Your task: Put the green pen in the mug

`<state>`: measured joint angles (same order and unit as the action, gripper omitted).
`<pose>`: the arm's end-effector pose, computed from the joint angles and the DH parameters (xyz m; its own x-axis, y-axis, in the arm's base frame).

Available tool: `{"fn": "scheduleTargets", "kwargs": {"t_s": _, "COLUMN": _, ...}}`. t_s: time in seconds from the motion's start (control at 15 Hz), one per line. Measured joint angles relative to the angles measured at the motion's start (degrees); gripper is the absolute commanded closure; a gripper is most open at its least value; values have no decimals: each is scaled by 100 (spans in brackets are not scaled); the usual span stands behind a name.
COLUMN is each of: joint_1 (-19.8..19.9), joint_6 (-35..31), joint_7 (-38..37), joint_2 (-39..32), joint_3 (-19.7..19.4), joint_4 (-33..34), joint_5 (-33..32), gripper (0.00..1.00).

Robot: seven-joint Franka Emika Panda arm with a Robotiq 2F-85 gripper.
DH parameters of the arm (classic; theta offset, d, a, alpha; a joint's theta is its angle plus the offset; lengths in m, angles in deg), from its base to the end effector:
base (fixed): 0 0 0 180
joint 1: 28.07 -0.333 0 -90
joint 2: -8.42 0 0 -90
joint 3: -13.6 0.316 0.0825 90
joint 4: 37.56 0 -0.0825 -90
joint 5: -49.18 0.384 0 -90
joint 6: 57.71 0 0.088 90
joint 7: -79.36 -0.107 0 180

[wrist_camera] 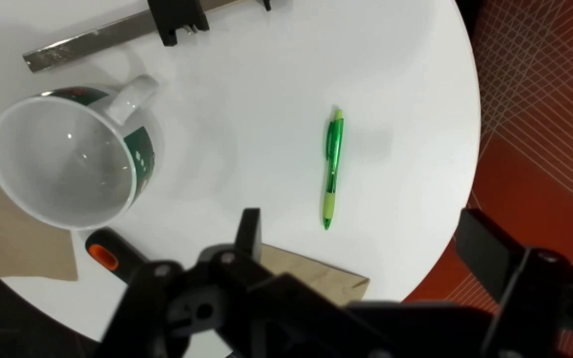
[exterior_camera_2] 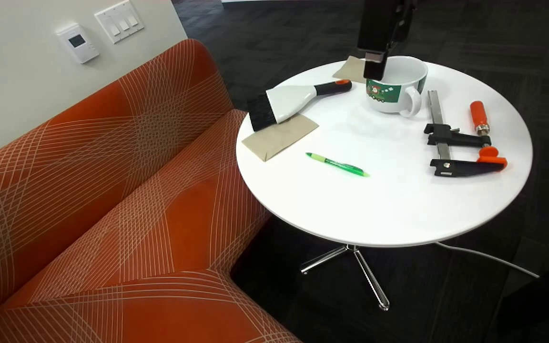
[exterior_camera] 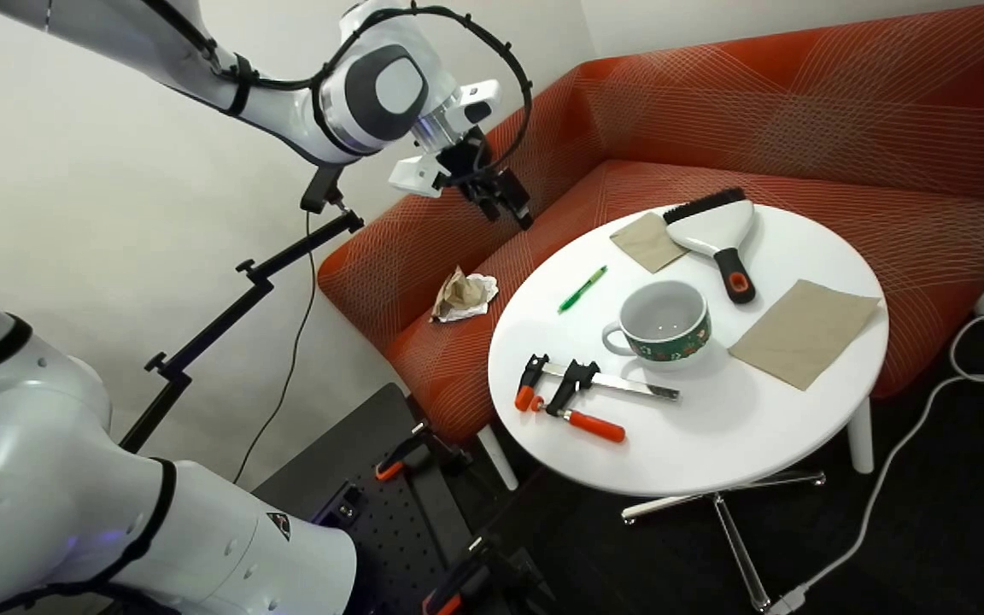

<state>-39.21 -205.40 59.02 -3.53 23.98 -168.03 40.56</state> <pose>0.5044 0.2018 0.2744 0.9846 0.1380 0.1072 0.1368 -0.9904 0.0188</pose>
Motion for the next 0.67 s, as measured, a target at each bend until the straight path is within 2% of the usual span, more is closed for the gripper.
{"fn": "scheduleTargets", "kwargs": {"t_s": 0.67, "joint_1": -305, "joint_6": -86, "joint_7": -13, "joint_2": -889, "joint_3": -446, "joint_4": 608, "joint_5": -102, "gripper": 0}}
